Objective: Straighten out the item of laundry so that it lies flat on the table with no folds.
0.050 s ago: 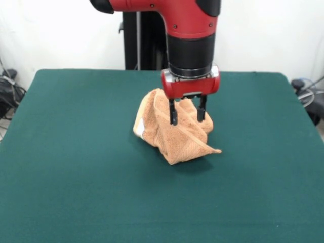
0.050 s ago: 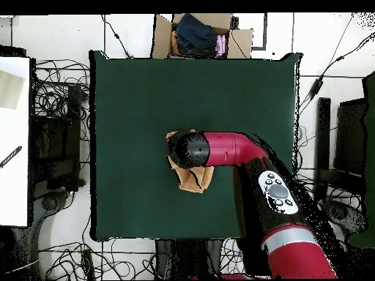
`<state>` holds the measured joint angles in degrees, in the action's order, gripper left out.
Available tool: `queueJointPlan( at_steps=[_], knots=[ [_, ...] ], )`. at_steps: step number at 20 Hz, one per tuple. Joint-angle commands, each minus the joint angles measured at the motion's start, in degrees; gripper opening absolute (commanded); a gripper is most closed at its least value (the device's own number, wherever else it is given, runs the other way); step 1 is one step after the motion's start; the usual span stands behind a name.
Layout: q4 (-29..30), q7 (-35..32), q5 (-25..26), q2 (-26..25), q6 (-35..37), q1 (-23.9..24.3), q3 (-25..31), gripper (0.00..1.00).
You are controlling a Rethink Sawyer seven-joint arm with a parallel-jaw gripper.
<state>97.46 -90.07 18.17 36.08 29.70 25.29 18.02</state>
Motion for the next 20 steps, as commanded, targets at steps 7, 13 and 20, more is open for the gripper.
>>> queueJointPlan(
  at_steps=[7,13,20],
  knots=[
    [-2.5,-0.4,3.32,-5.54,-2.14,-0.37,2.02,1.0],
    [-4.11,0.33,2.09,-6.29,0.75,-0.06,2.5,1.0],
    [-5.65,1.34,1.55,-7.6,2.41,1.11,2.8,1.0]
  ],
)
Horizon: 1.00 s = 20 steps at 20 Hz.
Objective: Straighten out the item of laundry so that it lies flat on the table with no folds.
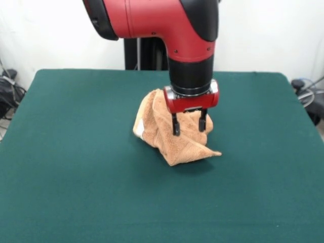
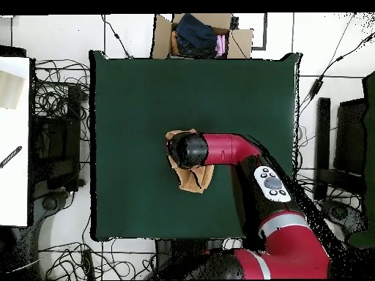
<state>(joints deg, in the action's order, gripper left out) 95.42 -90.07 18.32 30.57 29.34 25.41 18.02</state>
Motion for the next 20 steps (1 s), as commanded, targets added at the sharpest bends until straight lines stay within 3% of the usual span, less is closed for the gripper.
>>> queueJointPlan(
  at_steps=[1,11,20],
  knots=[
    [-4.02,1.42,1.28,-2.41,3.04,1.06,2.86,1.0],
    [-10.31,2.9,0.55,-5.04,7.79,1.0,2.97,1.0],
    [-10.94,2.64,0.26,-4.31,9.6,1.42,3.37,1.0]
  ],
)
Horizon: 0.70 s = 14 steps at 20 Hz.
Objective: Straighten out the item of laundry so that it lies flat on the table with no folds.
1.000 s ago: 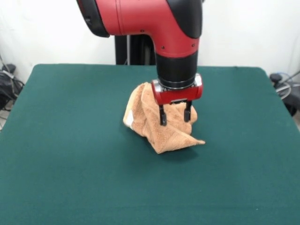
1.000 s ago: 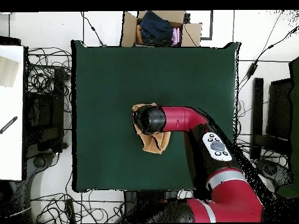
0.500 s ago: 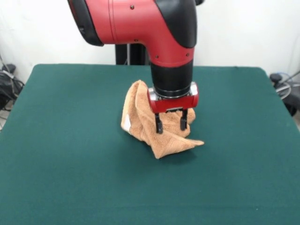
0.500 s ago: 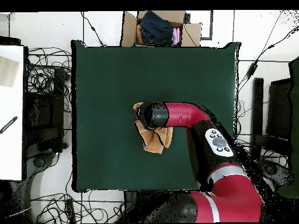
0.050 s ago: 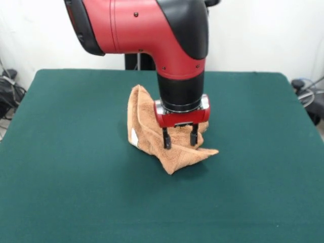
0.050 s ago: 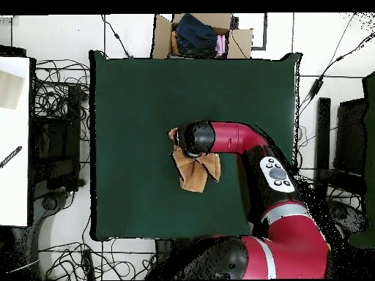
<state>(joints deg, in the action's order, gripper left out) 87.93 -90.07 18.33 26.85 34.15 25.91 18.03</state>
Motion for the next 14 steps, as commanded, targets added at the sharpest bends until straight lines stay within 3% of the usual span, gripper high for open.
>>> queueJointPlan(
  at_steps=[1,14],
  knots=[
    [-3.44,2.53,0.26,-0.51,4.88,0.91,3.32,1.0],
    [-5.18,2.75,0.06,-0.45,6.38,1.1,3.29,1.0]
  ],
)
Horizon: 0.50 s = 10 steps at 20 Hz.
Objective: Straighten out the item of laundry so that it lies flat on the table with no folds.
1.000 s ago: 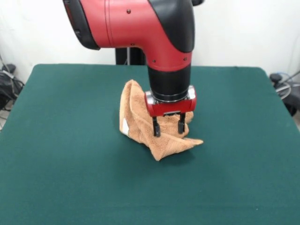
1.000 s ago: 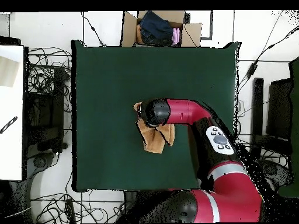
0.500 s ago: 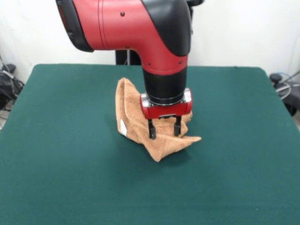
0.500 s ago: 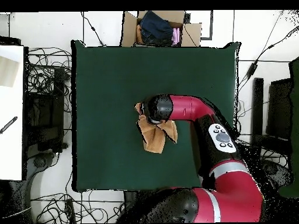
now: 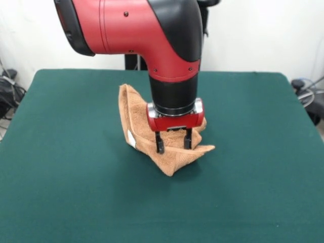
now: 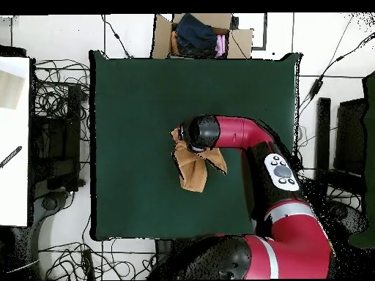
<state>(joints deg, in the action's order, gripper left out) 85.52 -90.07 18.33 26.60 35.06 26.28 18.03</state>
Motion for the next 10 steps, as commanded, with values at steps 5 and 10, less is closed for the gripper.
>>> queueJointPlan(
  at_steps=[5,10],
  knots=[
    [-2.67,2.52,0.13,0.05,5.44,0.56,3.11,1.0],
    [-2.44,1.99,0.09,0.34,5.1,0.34,2.96,1.0]
  ],
)
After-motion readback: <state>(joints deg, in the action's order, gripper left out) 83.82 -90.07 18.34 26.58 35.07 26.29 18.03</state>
